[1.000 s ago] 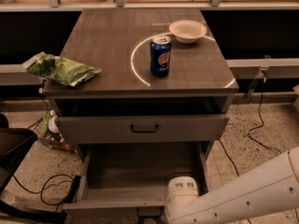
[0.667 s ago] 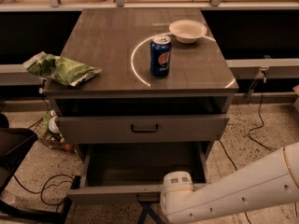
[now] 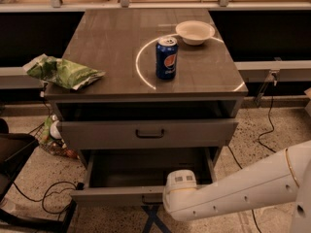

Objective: Close middle drawer

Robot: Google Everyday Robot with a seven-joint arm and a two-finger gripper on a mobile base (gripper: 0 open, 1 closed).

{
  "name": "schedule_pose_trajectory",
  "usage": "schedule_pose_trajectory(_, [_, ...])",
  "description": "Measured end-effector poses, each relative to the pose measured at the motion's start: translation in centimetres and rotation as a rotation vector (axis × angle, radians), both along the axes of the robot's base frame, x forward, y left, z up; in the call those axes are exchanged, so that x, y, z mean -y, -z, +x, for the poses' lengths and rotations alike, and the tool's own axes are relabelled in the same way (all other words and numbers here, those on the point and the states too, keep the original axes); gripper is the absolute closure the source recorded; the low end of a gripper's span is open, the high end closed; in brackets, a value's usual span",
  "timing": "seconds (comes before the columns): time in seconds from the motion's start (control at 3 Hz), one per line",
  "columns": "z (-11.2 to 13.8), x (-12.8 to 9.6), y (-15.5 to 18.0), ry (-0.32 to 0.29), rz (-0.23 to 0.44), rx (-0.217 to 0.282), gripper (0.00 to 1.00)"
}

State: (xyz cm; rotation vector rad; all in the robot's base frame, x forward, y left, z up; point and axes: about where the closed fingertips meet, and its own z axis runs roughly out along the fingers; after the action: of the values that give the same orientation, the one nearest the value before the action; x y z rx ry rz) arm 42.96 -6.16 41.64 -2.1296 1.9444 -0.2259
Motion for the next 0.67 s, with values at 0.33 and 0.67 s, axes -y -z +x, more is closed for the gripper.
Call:
schedule_pose_trajectory(0.33, [0.81, -0.28, 0.16, -0.004, 0.005, 0.009, 1.0])
schedule_pose_trajectory(0.67, [0.84, -0.04, 0.17, -0.004, 0.005, 0.01, 1.0])
